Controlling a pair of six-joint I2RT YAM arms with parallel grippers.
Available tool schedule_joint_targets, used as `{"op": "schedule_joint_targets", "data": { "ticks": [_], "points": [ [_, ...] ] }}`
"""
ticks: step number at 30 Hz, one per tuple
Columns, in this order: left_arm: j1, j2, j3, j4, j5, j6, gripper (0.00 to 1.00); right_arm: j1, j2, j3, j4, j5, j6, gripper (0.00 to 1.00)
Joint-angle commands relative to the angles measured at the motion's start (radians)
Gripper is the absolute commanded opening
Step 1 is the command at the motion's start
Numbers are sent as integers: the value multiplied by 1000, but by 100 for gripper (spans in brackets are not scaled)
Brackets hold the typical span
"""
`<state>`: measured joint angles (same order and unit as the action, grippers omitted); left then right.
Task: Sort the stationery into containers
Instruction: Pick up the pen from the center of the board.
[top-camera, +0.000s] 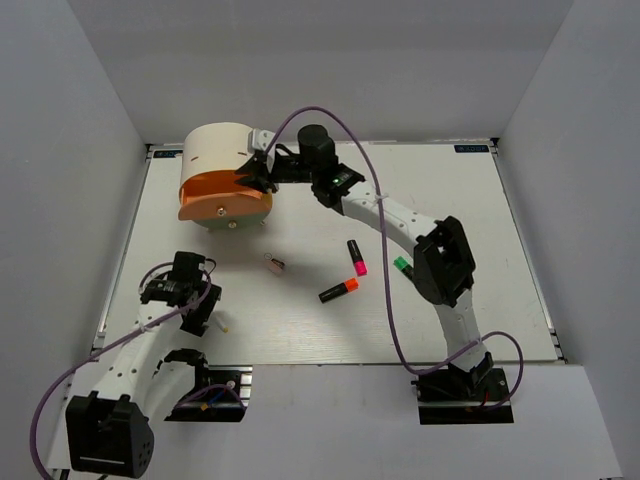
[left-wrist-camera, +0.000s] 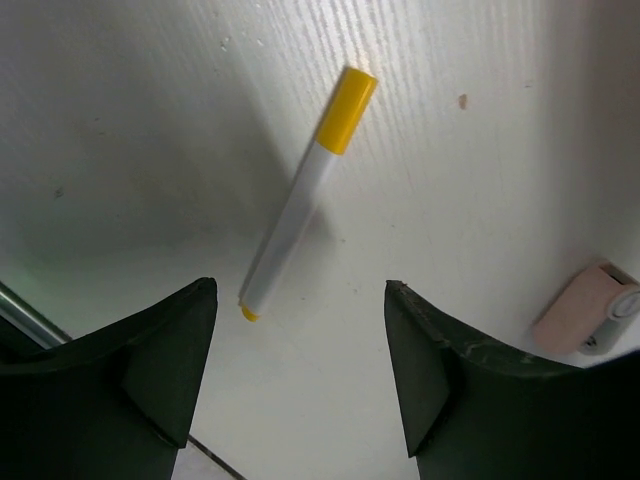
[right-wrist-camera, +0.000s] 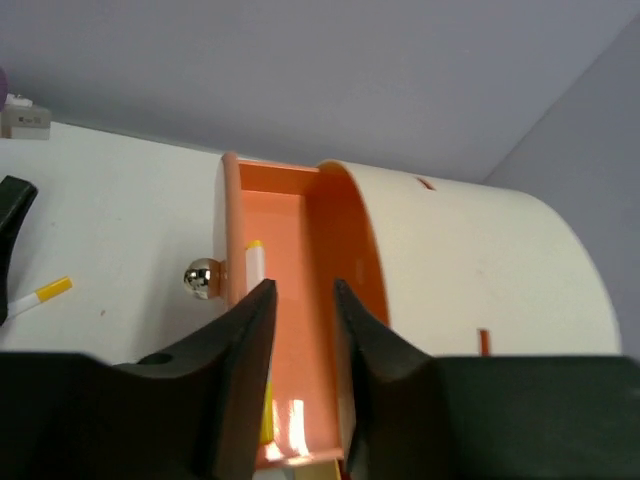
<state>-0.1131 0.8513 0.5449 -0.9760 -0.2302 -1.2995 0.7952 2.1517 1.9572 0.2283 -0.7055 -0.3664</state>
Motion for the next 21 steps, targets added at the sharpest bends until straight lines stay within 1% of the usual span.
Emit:
{"op": "schedule_joint_targets", "data": {
  "ticks": [1, 2, 3, 5, 8, 9, 10, 12, 13, 14, 16, 17, 18, 21],
  "points": [
    [6, 35, 12, -15, -31, -14, 77, -51, -170, -84, 91, 78, 41, 30],
    [6, 46, 12, -3, -31, -14, 74, -60, -190, -101, 89, 102, 47, 21],
    [6, 70, 12, 9, -31, -14, 69, -66, -241, -121, 88, 153, 59, 17],
    [6, 100, 12, 22, -31, -14, 66, -106, -268, -185, 68, 179, 79, 13],
    [6, 153, 12, 33, -31, -1, 63, -158, -369, -273, 0, 178, 87, 13],
    [6, 167, 12, 43, -31, 12, 62, -180, -389, -332, -4, 173, 90, 13],
    [6, 182, 12, 52, -31, 23, 60, -191, -456, -368, 8, 170, 90, 13],
    [6, 238, 24, 53, -31, 57, 60, -224, -501, -511, 26, 161, 89, 13],
    [6, 258, 24, 53, -31, 57, 60, -234, -525, -543, 46, 158, 87, 13],
    [6, 276, 33, 53, -31, 72, 60, -241, -586, -632, 51, 158, 90, 13],
    [-8, 314, 44, 53, -31, 84, 60, -266, -642, -687, 72, 147, 92, 13],
    [-8, 315, 44, 69, -31, 85, 60, -269, -674, -755, 77, 149, 99, 13],
    [-8, 315, 44, 80, -31, 94, 60, -278, -690, -779, 88, 141, 103, 13],
    [-8, 351, 44, 125, -31, 118, 56, -294, -768, -869, 100, 135, 116, 13]
  ]
}}
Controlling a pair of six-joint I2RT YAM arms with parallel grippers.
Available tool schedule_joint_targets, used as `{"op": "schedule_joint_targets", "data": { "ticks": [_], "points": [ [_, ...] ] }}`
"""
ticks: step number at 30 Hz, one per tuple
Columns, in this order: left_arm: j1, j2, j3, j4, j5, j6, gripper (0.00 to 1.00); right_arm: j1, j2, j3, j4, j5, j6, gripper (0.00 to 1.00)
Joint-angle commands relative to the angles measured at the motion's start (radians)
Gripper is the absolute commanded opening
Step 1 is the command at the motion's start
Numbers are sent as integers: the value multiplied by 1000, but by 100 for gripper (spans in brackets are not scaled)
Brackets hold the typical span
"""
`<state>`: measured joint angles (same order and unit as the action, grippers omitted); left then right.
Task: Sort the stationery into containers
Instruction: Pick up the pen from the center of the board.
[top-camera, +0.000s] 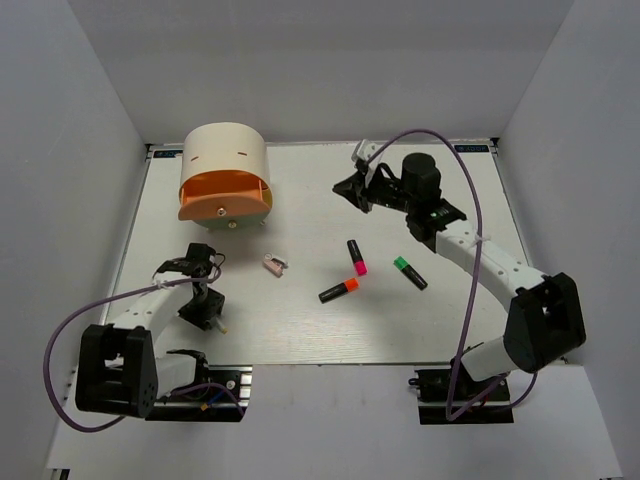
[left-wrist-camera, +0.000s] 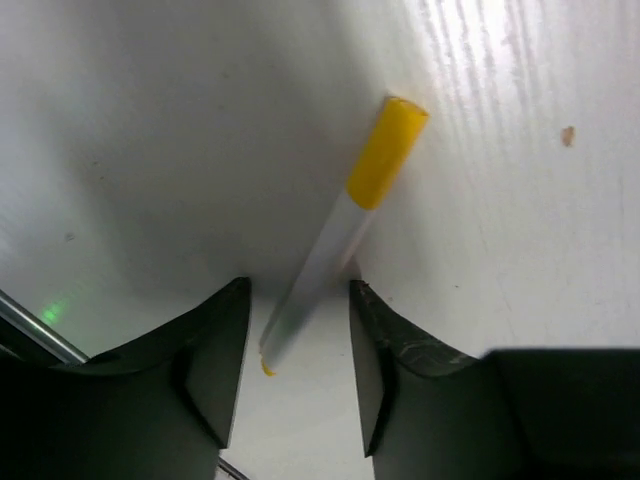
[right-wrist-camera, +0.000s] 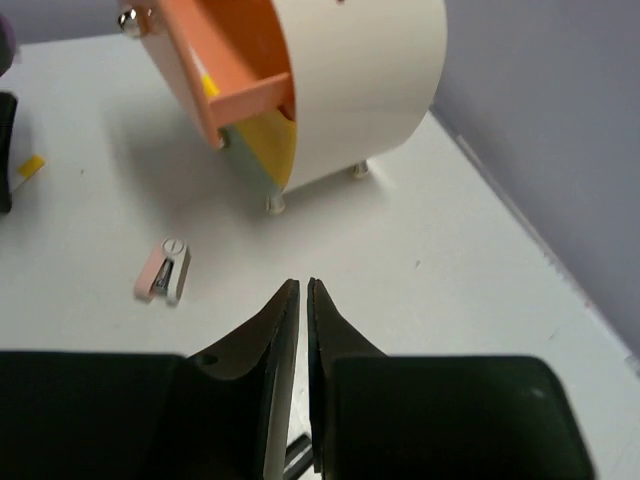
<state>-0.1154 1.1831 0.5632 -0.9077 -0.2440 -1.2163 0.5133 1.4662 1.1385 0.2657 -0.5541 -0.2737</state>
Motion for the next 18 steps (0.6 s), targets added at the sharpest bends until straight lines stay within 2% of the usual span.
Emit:
{"op": "schedule_joint_targets", "data": {
  "ticks": [1, 2, 4, 6, 7, 8, 11, 14, 16, 18],
  "points": [
    [3, 33, 26, 75, -17, 50, 53, -18, -92, -81, 63, -18, 24, 13],
    [3, 65, 26, 75, -6, 51, 46, -18, -104, -97, 63, -15, 24, 15],
    [3, 91, 26, 87, -6, 61, 38, -32, -142, -137, 55, -13, 24, 18],
    [3, 101, 26, 108, 5, 70, 28, -38, -174, -154, 30, -12, 22, 43],
    [-6, 101, 26, 109, 5, 70, 25, -45, -182, -167, 11, -7, 21, 60],
    [-6, 101, 26, 118, 14, 70, 20, -47, -190, -171, -17, -1, 24, 89],
    [-6, 30, 41, 99, 58, 107, 7, -61, -204, -184, -68, 14, 50, 90],
    [-6, -93, 115, 49, 107, 162, 0, -91, -213, -209, -95, -1, 64, 88],
    [-6, -161, 185, 36, 141, 190, 0, -99, -219, -229, -95, -32, 80, 76],
    [-6, -249, 262, 12, 161, 230, 0, -116, -219, -236, -88, -62, 85, 39]
  ]
}}
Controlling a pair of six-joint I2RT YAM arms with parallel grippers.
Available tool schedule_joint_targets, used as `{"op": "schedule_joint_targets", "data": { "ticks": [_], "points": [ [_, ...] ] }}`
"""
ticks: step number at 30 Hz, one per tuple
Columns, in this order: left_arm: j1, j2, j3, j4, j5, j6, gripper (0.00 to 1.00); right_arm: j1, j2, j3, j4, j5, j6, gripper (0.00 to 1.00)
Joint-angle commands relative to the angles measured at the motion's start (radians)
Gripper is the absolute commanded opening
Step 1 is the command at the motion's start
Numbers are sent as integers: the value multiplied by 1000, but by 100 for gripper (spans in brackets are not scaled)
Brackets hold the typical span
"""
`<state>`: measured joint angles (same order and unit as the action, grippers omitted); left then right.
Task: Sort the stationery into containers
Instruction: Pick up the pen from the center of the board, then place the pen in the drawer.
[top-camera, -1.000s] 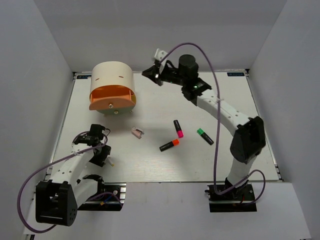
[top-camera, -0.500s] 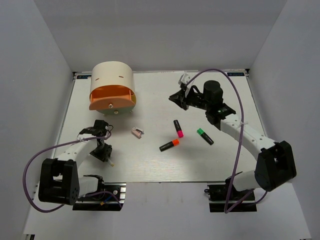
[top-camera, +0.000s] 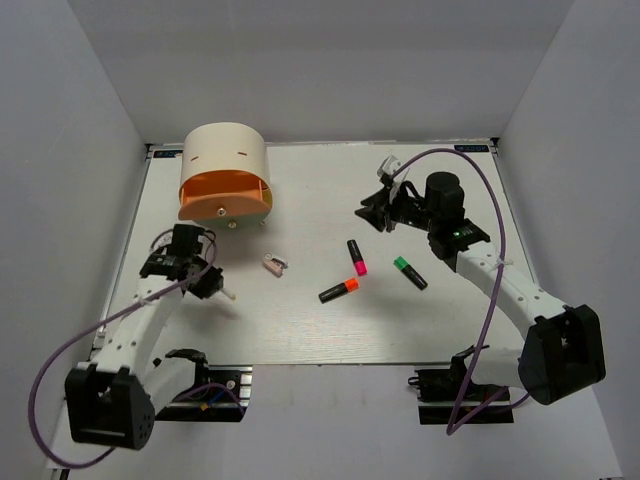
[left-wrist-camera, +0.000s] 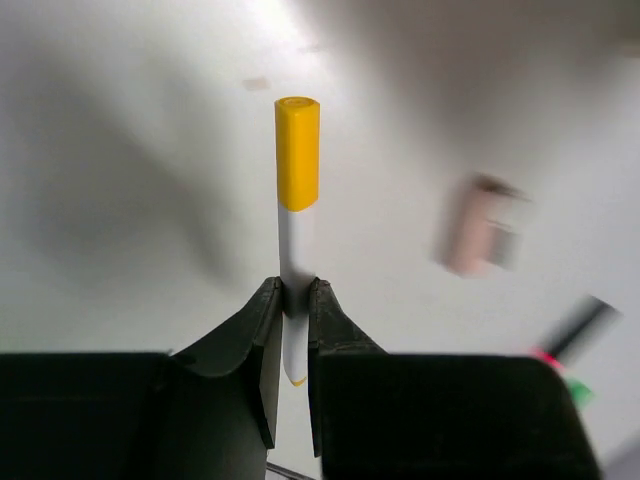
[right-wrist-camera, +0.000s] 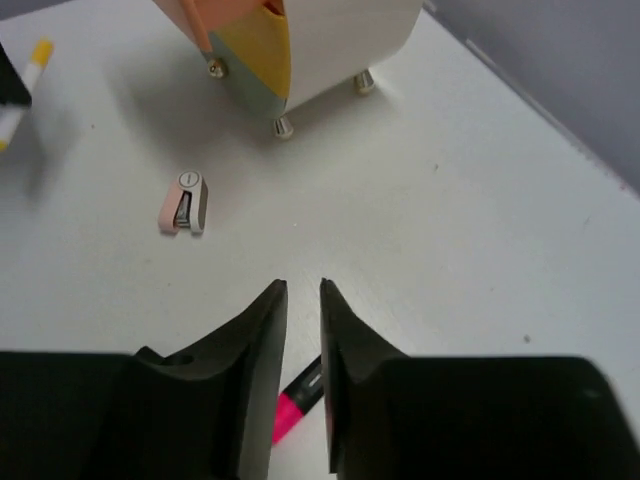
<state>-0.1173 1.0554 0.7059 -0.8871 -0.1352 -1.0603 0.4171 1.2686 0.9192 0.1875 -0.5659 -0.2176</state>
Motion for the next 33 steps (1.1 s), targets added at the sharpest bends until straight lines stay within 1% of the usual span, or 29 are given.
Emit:
{"op": "schedule_joint_targets", "data": {
  "ticks": [1, 2, 3, 5, 6, 7, 8, 9, 11, 12, 15, 17, 22, 24, 26, 29, 33],
  "points": [
    [-4, -147, 144, -9, 78, 92, 0, -24, -20, -20, -10, -55, 30, 20],
    [-4, -172, 168, -9, 88, 105, 0, -29, -21, -26, -7, -58, 27, 2],
    [-4, -193, 211, 8, 101, 118, 0, -32, -18, -29, -3, -60, 23, 0],
    [-4, -259, 257, 55, 170, 118, 0, -32, -17, -32, -26, -71, -15, 0],
    [-4, -274, 257, 89, 210, 118, 0, -34, -15, -37, -31, -71, -22, 0],
    [-4, -285, 274, 162, 279, 118, 0, -32, -15, -39, -43, -74, -23, 0],
    [-4, -285, 297, 190, 310, 103, 0, -34, -11, -40, -48, -72, -40, 0],
    [-4, -285, 311, 221, 337, 88, 0, -34, -9, -42, -52, -74, -42, 0],
    [-4, -249, 366, 252, 338, 68, 0, -34, -12, -48, -59, -75, -52, 0],
    [-4, -238, 386, 252, 321, 40, 0, -34, -12, -54, -59, -74, -52, 0],
    [-4, -201, 431, 359, 274, 2, 0, -32, -21, -63, -62, -81, -58, 0],
    [-4, -143, 455, 436, 254, -47, 0, -32, -28, -69, -65, -81, -62, 0],
    [-13, -26, 465, 545, 115, -167, 0, -34, -58, -98, -66, -81, -66, 0],
    [-13, 21, 483, 574, 42, -167, 0, -34, -71, -105, -72, -77, -71, 0],
    [-13, 51, 526, 564, -6, -167, 0, -35, -92, -123, -74, -72, -74, 0],
    [-22, 83, 526, 583, -84, -153, 0, -38, -104, -146, -74, -69, -72, 0],
    [-33, 127, 526, 605, -115, -153, 0, -38, -107, -149, -65, -75, -65, 0]
  ]
}}
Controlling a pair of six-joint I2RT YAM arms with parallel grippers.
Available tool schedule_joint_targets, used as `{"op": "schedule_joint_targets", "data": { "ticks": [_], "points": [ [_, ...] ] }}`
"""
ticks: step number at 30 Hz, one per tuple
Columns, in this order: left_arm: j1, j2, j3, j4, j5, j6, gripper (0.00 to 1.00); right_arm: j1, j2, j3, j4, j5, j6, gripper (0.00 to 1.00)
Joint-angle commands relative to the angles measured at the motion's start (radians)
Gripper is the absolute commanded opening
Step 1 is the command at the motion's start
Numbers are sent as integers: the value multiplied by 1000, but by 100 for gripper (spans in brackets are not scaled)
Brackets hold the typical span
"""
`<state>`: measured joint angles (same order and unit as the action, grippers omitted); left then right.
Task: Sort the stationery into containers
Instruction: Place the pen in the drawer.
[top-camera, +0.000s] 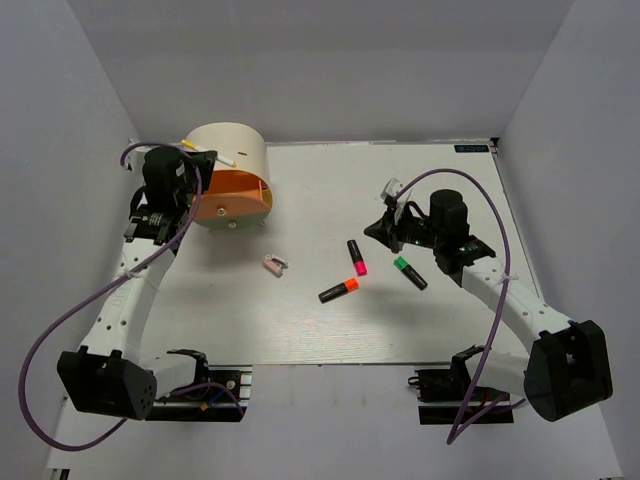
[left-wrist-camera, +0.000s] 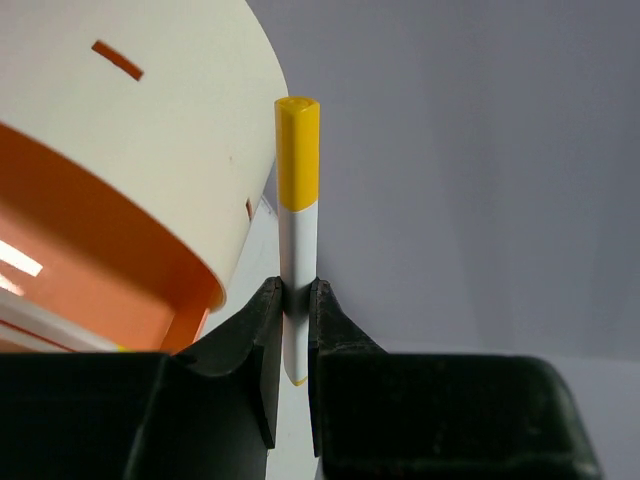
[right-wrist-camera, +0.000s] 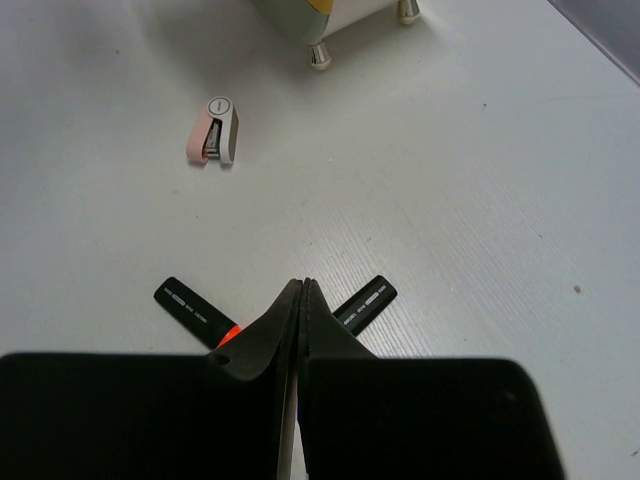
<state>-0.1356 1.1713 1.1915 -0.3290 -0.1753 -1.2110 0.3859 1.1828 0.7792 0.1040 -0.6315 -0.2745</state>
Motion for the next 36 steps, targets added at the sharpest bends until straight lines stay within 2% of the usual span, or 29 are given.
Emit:
{"op": "schedule_joint_targets", "data": {
  "ticks": [1, 10, 22, 25, 26, 30, 34, 36],
  "points": [
    [-15, 24, 40, 47, -75, -2, 0, -7, -14, -11, 23, -10, -6, 0],
    [-76, 44, 97, -198, -147, -2, 0, -12, -28, -17, 26, -5, -8, 0],
    [-114, 105, 122, -315, -197, -44, 1, -13, -31, -31, 43, -8, 4, 0],
    [-124, 131, 145, -328, -197, -44, 13, -16, -34, -31, 45, -8, 4, 1],
    [-133, 140, 154, -328, -197, -44, 17, -15, -31, -32, 43, -5, 4, 5],
    [-142, 140, 175, -328, -216, -44, 40, -19, -34, -34, 40, -5, 1, 11],
    [-142, 129, 184, -346, -225, -44, 50, -21, -25, -34, 40, -10, -2, 12],
    [-142, 119, 184, -346, -225, -44, 51, -19, -25, -31, 43, -14, 1, 12]
  ]
}}
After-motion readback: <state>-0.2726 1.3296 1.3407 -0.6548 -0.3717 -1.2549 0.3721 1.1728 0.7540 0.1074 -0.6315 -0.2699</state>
